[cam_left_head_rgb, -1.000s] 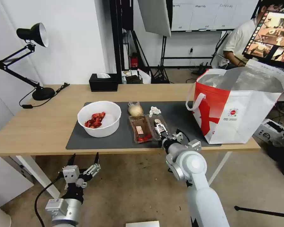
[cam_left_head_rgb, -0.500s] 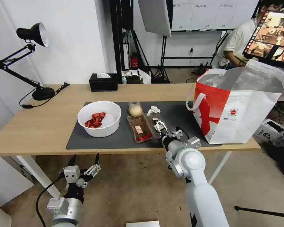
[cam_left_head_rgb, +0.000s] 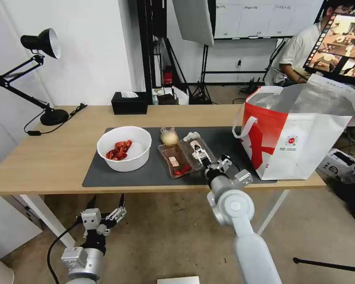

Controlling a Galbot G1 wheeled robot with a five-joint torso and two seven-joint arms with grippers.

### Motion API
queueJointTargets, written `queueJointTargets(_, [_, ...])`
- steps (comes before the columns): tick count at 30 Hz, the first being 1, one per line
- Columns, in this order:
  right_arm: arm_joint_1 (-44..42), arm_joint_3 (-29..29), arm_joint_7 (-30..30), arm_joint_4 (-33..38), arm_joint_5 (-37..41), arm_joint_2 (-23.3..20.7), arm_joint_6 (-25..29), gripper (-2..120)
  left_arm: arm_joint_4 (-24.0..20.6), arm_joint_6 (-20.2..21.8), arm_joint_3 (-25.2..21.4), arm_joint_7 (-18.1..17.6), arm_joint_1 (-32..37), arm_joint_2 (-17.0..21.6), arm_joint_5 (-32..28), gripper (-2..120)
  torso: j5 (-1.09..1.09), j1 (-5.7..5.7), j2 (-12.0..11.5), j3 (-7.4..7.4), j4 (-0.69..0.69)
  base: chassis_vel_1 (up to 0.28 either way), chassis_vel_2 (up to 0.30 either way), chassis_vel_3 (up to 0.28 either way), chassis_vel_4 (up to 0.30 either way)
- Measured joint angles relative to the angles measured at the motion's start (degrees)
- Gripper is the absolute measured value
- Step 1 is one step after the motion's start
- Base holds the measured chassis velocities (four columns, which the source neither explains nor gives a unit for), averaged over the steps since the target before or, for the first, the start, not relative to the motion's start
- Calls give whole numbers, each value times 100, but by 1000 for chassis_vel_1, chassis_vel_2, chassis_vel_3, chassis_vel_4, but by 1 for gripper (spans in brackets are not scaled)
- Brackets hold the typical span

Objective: Pick up the trash from the table and place it into the takeout bag.

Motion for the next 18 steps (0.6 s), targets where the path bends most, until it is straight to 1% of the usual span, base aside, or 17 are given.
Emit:
queueJointTargets(6, [27,-18,-180,-2,-64,-71,-32,100,11,-6,-3,0,-15,11,-16,100,0,0,0,0,0,0,0,0,0])
queueJointTargets(10, [47,-72,-414,-2,-186,-123,-61,100,12,-9,-7,-1,-26,13,-29,100,0,0,0,0,0,0,0,0,0])
queueJointTargets(14, [78,-181,-656,3,-348,-175,-149,100,12,-14,-22,-2,-33,15,-34,100,0,0,0,0,0,0,0,0,0])
queueJointTargets(17, [140,-396,-926,23,-497,-269,-357,100,8,-17,-41,-6,-49,20,-39,100,0,0,0,0,0,0,0,0,0])
queueJointTargets(18, [140,-396,-926,23,-497,-269,-357,100,8,-17,-41,-6,-49,20,-39,100,0,0,0,0,0,0,0,0,0])
